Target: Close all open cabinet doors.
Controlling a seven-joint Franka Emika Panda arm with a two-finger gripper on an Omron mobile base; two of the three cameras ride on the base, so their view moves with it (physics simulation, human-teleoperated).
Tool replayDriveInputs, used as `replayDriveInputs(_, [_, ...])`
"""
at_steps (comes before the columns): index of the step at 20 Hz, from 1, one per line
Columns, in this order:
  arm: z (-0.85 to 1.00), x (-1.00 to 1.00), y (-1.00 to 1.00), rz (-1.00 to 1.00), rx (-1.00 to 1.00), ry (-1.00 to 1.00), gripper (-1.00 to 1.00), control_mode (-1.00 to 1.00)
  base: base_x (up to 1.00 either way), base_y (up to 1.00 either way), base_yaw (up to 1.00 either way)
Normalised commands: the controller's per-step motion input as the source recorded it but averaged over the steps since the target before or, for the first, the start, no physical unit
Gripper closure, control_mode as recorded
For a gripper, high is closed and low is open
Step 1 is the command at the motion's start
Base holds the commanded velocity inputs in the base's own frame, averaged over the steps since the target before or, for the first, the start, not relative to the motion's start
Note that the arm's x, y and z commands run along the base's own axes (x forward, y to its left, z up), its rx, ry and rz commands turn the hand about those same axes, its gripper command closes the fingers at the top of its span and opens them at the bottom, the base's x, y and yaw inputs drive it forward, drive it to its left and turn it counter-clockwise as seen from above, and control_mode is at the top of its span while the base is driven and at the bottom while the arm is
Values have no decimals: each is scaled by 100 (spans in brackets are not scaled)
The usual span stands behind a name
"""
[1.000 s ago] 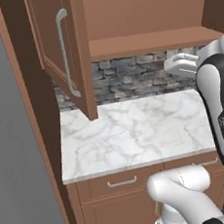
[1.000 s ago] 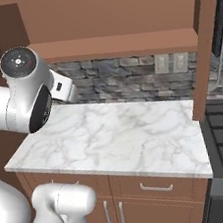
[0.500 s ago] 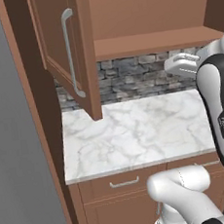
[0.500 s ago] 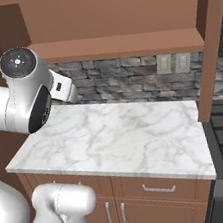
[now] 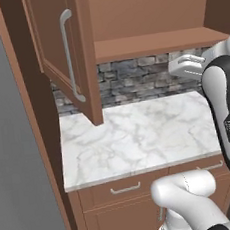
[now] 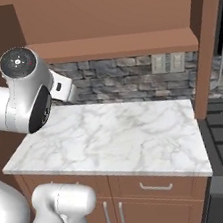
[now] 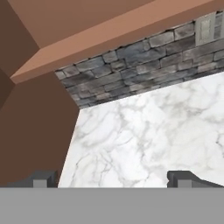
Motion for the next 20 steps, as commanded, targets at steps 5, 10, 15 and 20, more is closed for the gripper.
replayDriveInputs(5, [0,0,0,0,0,0,-100,100,0,0,-12])
replayDriveInputs(10, [0,0,0,0,0,0,-100,100,-23,0,-12])
replayDriveInputs(15, [0,0,0,0,0,0,-100,100,-49,0,-5])
replayDriveInputs(20, [0,0,0,0,0,0,-100,100,-43,2,-1])
